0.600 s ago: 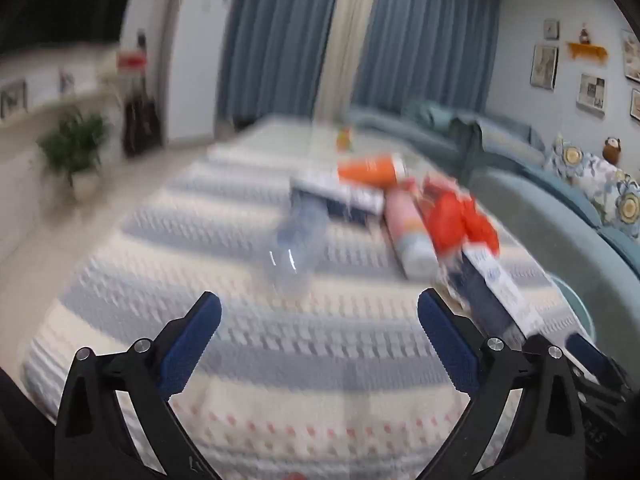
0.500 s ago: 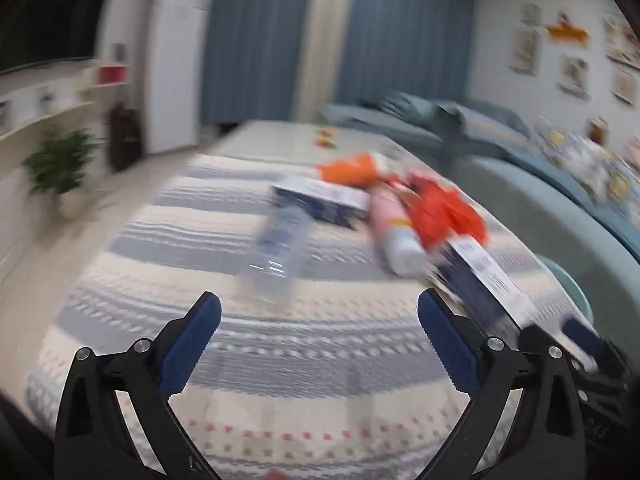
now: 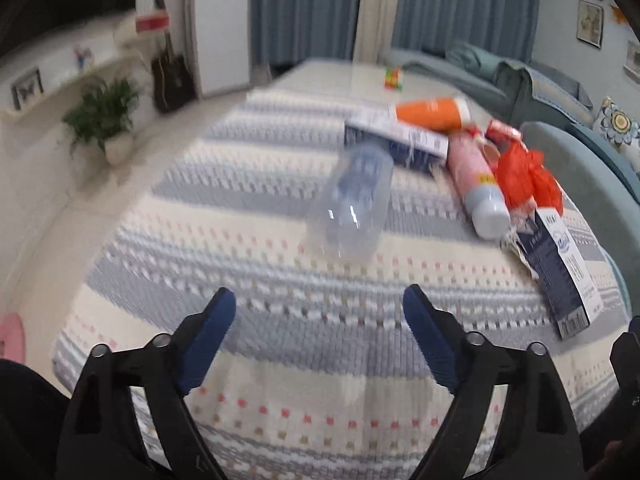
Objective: Collect trash
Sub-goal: 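Move both tools toward the trash on the striped table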
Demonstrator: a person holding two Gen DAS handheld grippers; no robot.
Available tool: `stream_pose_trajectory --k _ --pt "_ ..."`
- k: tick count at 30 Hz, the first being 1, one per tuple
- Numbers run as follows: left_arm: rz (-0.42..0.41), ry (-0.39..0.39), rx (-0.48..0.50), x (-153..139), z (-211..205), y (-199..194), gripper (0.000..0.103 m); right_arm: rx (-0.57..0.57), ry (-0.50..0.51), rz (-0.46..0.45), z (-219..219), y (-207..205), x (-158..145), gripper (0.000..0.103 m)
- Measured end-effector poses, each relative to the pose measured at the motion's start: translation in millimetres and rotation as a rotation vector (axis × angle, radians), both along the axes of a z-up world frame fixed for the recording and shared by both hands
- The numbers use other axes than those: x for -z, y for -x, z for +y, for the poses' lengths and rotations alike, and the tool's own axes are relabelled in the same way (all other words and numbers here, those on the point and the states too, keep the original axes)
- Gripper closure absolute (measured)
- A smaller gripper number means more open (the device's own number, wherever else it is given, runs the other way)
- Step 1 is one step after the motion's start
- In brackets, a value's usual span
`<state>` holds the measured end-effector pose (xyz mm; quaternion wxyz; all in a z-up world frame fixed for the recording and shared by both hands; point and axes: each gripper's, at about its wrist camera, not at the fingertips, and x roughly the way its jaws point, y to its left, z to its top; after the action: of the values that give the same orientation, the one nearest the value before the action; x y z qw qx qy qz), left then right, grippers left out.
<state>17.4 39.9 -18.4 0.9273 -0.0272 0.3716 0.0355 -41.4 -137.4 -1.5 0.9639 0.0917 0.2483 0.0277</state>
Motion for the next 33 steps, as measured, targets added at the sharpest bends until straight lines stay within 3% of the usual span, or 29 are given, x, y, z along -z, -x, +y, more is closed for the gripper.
stream_pose_trajectory --k 3,7,9,13,15,18,25,30,33 --pt "-0.081 -0.028 0.021 -9 -8 8 0.019 -0.019 -0.012 0.003 -3 0 2 0.008" --pt "-0.261 0.01 0.117 -25 -13 24 0.019 -0.038 -0.02 -0.019 -1 2 1 0.008" --pt "-0.305 0.032 0.179 -28 -20 28 0.018 -0.036 -0.032 -0.004 -1 2 2 0.008" --pt "-0.245 0.119 0.248 -35 -23 28 0.018 0.03 0.039 0.016 0 0 4 0.008" --pt "-0.239 0.088 0.228 -35 -27 26 0.018 0.04 0.016 0.006 -3 2 1 0.008" --pt "-0.218 -0.061 0.174 -31 -36 20 0.018 0.058 0.027 0.012 -5 0 3 0.008" --pt "-0.255 -0.129 0.181 -34 -40 26 0.007 0.086 0.039 0.023 -8 -3 4 0.008" --pt "-0.219 -0.055 0.177 -38 -41 21 0.007 0.084 0.028 0.119 -11 -11 11 0.008" --pt "-0.219 -0.052 0.192 -46 -50 22 0.007 0.088 0.025 0.131 -16 -11 3 0.008"
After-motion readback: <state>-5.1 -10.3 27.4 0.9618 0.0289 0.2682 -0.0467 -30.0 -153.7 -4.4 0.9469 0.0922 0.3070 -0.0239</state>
